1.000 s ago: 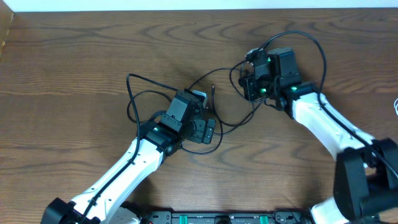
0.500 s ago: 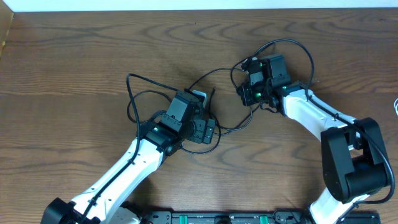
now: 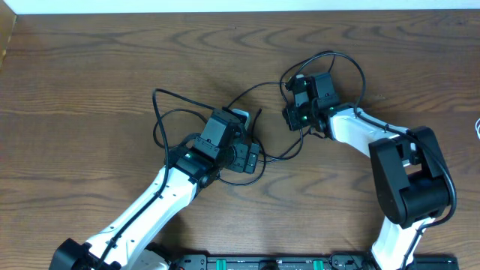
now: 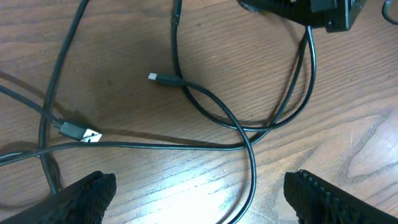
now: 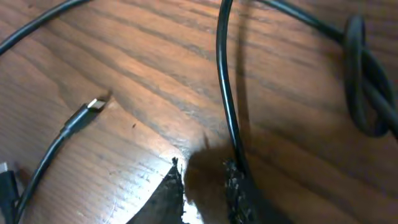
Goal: Untangle cables
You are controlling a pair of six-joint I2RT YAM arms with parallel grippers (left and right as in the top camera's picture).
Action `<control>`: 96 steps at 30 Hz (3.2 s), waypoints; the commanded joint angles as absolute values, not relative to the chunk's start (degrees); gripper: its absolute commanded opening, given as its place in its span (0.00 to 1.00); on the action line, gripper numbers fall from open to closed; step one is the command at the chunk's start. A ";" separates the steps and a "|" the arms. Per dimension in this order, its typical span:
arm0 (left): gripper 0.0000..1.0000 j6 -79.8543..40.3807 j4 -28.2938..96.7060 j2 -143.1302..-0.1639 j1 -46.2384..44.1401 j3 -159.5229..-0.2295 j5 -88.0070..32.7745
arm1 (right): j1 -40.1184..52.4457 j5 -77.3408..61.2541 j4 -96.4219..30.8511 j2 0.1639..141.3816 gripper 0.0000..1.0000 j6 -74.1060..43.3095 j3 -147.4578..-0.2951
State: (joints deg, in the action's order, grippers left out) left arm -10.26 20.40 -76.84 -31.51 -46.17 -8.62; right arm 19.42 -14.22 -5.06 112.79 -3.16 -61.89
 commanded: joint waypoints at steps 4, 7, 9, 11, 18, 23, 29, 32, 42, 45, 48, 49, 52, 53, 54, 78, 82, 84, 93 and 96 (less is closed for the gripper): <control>0.93 -9.74 20.51 -77.36 -31.20 -45.98 -8.29 | 19.99 -11.29 -4.75 112.79 0.24 -2.50 -62.17; 0.93 -9.74 20.51 -77.36 -31.20 -45.98 -8.29 | 19.97 -11.31 -4.95 111.94 0.28 -2.52 -62.19; 0.93 -9.72 20.51 -77.36 -31.20 -45.98 -8.29 | 19.97 -12.08 -5.15 110.37 0.30 -2.70 -62.19; 0.93 -9.74 20.51 -77.36 -31.20 -45.98 -8.29 | 19.97 -13.02 -5.39 108.40 0.31 -2.72 -62.19; 0.93 -9.74 20.53 -77.36 -31.20 -45.98 -8.29 | 19.92 -6.68 -6.11 107.26 0.38 -2.66 -62.17; 0.93 -9.74 20.51 -77.36 -31.20 -45.98 -8.29 | 19.94 -6.00 -5.32 110.89 0.39 -2.46 -62.17; 0.93 -9.74 20.51 -77.36 -31.20 -45.98 -8.29 | 19.92 -5.98 -4.47 113.27 0.39 -2.46 -62.17; 0.93 -9.74 20.51 -77.36 -31.20 -45.98 -8.29 | 19.94 -6.04 -4.49 113.69 0.38 -2.48 -62.17; 0.93 -9.74 20.51 -77.36 -31.20 -45.98 -8.29 | 19.97 -6.13 -6.00 113.71 0.03 -2.48 -62.15; 0.93 -9.74 20.51 -77.36 -31.20 -45.98 -8.29 | 19.99 -6.68 -6.81 113.71 0.01 -2.48 -62.15; 0.93 -9.74 20.53 -77.36 -31.20 -45.98 -8.29 | 19.97 -10.98 -7.29 113.62 0.01 -2.48 -62.17; 0.93 -9.74 20.51 -77.36 -31.20 -45.98 -8.29 | 19.86 -13.98 -7.25 113.10 0.01 -2.48 -62.19; 0.93 -9.74 20.51 -77.36 -31.20 -45.98 -8.29 | 19.35 -18.46 -7.40 110.87 0.01 -2.55 -62.30; 0.93 -9.74 20.51 -77.36 -31.20 -45.98 -8.29 | 19.09 -19.70 -7.75 109.47 0.01 -2.55 -62.37; 0.93 -9.74 20.51 -77.36 -31.20 -45.98 -8.29 | 18.87 -20.10 -8.29 108.16 0.01 -2.57 -62.50; 0.93 -9.74 20.51 -77.36 -31.20 -45.98 -8.29 | 8.40 -8.67 -25.21 83.40 0.01 -6.70 -62.94; 0.93 -9.74 20.51 -77.36 -31.20 -45.98 -8.29 | 6.26 -6.61 -25.80 82.81 0.01 -7.88 -62.94; 0.93 -9.72 20.51 -77.36 -31.20 -45.98 -8.29 | 5.28 -10.26 -26.28 82.85 0.01 -7.88 -62.94; 0.93 -9.74 20.51 -77.36 -31.20 -45.98 -8.29 | 9.37 -15.27 -28.21 90.19 0.01 -10.92 -62.92; 0.93 -9.74 20.51 -77.36 -31.20 -45.98 -8.29 | 12.51 -12.45 -27.35 93.97 0.01 -13.65 -62.92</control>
